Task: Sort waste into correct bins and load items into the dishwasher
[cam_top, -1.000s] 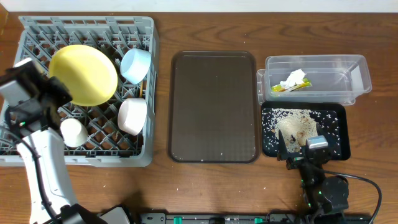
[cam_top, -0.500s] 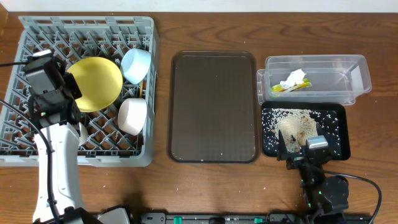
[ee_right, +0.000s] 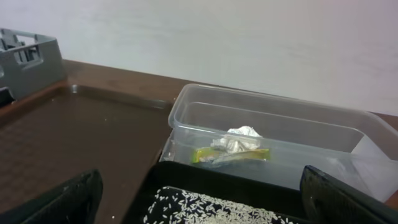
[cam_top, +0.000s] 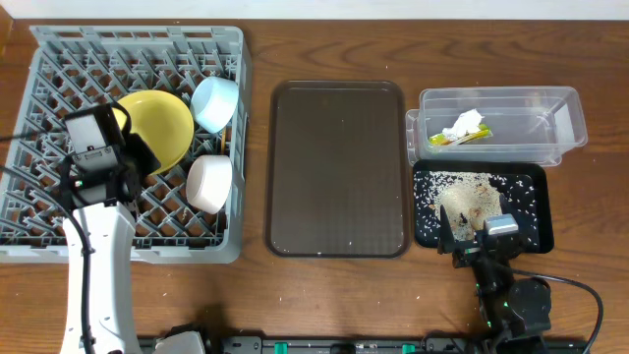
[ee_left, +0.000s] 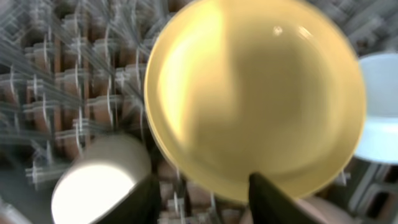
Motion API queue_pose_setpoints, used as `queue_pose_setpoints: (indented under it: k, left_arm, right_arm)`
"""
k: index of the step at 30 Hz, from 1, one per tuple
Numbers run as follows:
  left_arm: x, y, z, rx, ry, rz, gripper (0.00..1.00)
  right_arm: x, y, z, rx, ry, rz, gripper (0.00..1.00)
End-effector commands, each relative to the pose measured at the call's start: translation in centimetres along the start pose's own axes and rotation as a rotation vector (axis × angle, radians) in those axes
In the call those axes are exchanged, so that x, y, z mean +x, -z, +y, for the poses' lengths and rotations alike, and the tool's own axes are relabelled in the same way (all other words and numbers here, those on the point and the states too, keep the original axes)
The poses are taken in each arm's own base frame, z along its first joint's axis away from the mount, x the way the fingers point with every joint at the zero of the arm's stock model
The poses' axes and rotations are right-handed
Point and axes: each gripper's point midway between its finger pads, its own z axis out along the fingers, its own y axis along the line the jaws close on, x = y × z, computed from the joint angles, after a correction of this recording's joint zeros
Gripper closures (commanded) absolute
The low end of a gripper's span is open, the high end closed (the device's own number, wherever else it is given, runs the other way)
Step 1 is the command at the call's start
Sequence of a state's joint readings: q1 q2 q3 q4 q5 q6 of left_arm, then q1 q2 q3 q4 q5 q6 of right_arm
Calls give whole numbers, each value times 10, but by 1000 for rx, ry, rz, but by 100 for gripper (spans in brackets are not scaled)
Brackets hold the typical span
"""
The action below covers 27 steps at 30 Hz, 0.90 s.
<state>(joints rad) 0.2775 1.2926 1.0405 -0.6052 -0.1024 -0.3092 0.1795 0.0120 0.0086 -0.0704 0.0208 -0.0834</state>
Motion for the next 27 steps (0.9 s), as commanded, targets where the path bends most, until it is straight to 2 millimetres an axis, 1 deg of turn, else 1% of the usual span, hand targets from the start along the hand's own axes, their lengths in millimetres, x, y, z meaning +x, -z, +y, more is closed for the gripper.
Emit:
queue_pose_setpoints:
  k: [1,4,5,7,14,17,18,19,21,27]
  left_arm:
    - [0,6,-5,29,167,17,42]
    - [10,9,-23,129,165,81,35]
    - [15,11,-31,179,163,111,35]
    - [21,14,-42,243,146,146,35]
    - [21,14,-44,254,135,149,35]
    - [19,14,-45,262,81,134,36]
    - [22,14,-44,257,101,146,37]
    - [30,14,-40,227,218,193,39]
    - [40,12,-32,165,376,244,40]
    - [43,-4,-26,102,652,284,38]
  right_arm:
    - [1,0,-2,7,-12,1,1]
    - [1,0,-2,7,-12,1,1]
    - [1,0,-2,7,-12,1,1]
    - [1,0,-2,7,-12,1,1]
    - [1,0,-2,7,-12,1,1]
    - [1,0,-2,7,-12,1,1]
    - [1,0,-2,7,-12,0,1]
    - [1,0,-2,7,-12,1,1]
    - [1,0,-2,7,-13,1,1]
    - [1,0,-2,7,-12,1,1]
